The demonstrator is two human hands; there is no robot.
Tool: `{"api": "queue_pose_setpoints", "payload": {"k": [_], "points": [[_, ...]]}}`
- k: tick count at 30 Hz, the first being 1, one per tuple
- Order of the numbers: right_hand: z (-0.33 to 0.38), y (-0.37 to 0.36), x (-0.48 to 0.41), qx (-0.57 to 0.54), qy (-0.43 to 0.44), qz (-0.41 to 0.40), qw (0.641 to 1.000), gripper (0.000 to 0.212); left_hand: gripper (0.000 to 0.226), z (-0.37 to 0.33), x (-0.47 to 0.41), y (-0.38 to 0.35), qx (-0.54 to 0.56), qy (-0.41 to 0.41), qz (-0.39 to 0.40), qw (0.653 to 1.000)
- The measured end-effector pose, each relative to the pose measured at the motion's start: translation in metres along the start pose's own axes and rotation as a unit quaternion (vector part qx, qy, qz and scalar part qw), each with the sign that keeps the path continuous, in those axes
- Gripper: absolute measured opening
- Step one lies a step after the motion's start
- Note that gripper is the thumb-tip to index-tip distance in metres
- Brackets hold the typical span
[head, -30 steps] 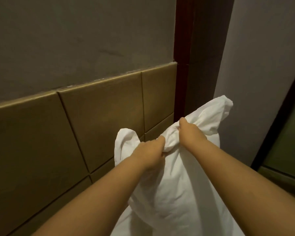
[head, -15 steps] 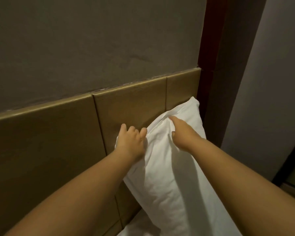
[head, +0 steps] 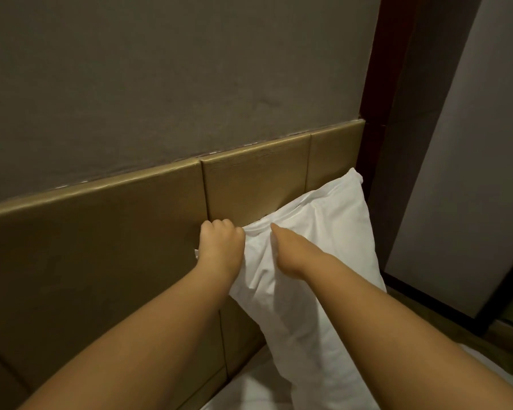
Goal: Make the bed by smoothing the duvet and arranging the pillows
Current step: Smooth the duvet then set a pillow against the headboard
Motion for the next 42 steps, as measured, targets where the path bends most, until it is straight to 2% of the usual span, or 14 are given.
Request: {"api": "queue_pose_setpoints", "payload": {"k": [4,9,13,20,24,31,38,42], "points": [[0.004,0.012,0.029,0.037,-0.007,-0.01,0.999,0.056,0.037,0.0,0.019,0.016,-0.014,-0.012,-0.011,1.0],[0.03,0.028,0.099,0.071,-0.045,-0.032,0.996,0.059,0.029,0.008,0.074,0.049,0.125,-0.038,-0.023,0.991],[0.058,0.024,0.17,0.071,-0.088,-0.039,0.993,0.055,0.027,0.015,0.131,0.062,0.19,-0.083,-0.026,0.978],[0.083,-0.007,0.274,0.136,-0.137,0.03,0.981,0.039,0.032,0.004,0.218,0.055,0.295,-0.159,0.064,0.94],[0.067,-0.041,0.325,0.129,-0.175,0.068,0.974,0.036,0.029,-0.029,0.264,0.042,0.304,-0.221,0.121,0.919],[0.009,-0.079,0.416,0.105,-0.289,0.101,0.946,0.03,0.029,-0.098,0.347,0.053,0.306,-0.297,0.128,0.895],[-0.018,-0.087,0.493,0.045,-0.334,0.027,0.941,0.025,0.033,-0.131,0.405,0.097,0.27,-0.323,0.101,0.901],[-0.049,-0.089,0.585,0.027,-0.366,0.014,0.93,0.027,0.034,-0.172,0.475,0.141,0.292,-0.354,0.092,0.884]]}}
Point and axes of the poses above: each hand's wrist, its own x-axis away from the middle knuckle, its own y-axis out of the back of the hand, z = x × y, the point moved 3 cm from there along -x, towards the middle knuckle, and after that the axes turned 8 degrees about -y, right-handed, at the moved point
